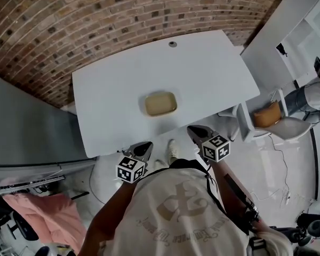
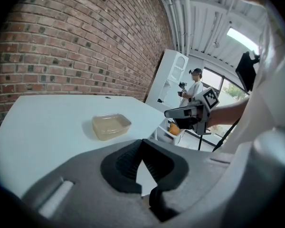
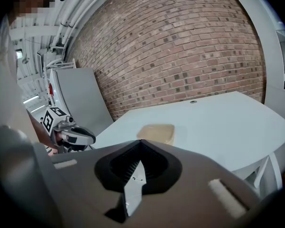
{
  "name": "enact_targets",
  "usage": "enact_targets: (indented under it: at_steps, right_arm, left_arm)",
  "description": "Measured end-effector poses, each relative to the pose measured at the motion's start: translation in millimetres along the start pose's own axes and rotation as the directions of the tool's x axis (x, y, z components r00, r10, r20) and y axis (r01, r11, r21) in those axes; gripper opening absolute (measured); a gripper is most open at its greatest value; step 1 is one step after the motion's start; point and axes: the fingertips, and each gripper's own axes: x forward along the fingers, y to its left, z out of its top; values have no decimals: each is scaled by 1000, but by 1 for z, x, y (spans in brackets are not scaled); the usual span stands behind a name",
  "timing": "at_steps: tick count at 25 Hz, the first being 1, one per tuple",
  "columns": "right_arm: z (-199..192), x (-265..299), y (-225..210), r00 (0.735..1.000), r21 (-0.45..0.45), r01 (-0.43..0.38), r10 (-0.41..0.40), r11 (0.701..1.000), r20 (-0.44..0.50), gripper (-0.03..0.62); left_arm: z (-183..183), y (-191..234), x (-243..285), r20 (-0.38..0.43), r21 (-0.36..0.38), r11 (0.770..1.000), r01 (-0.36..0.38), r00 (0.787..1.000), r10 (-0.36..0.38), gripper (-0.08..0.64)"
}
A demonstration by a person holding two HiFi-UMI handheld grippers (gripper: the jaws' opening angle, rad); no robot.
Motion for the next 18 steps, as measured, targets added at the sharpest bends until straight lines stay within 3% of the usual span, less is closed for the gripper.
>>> enact_targets:
  at_steps: [8,18]
  right_arm:
    - [20,20,-28,999,3,-33,33,999,3,9]
    - [26,43,-68,997,43,-81,81,996,-17,9]
  left_arm:
    - [22,16,27,-33,44,999,-20,999,21,3]
    - [31,29,77,-139,131,991,-13,990,31,3]
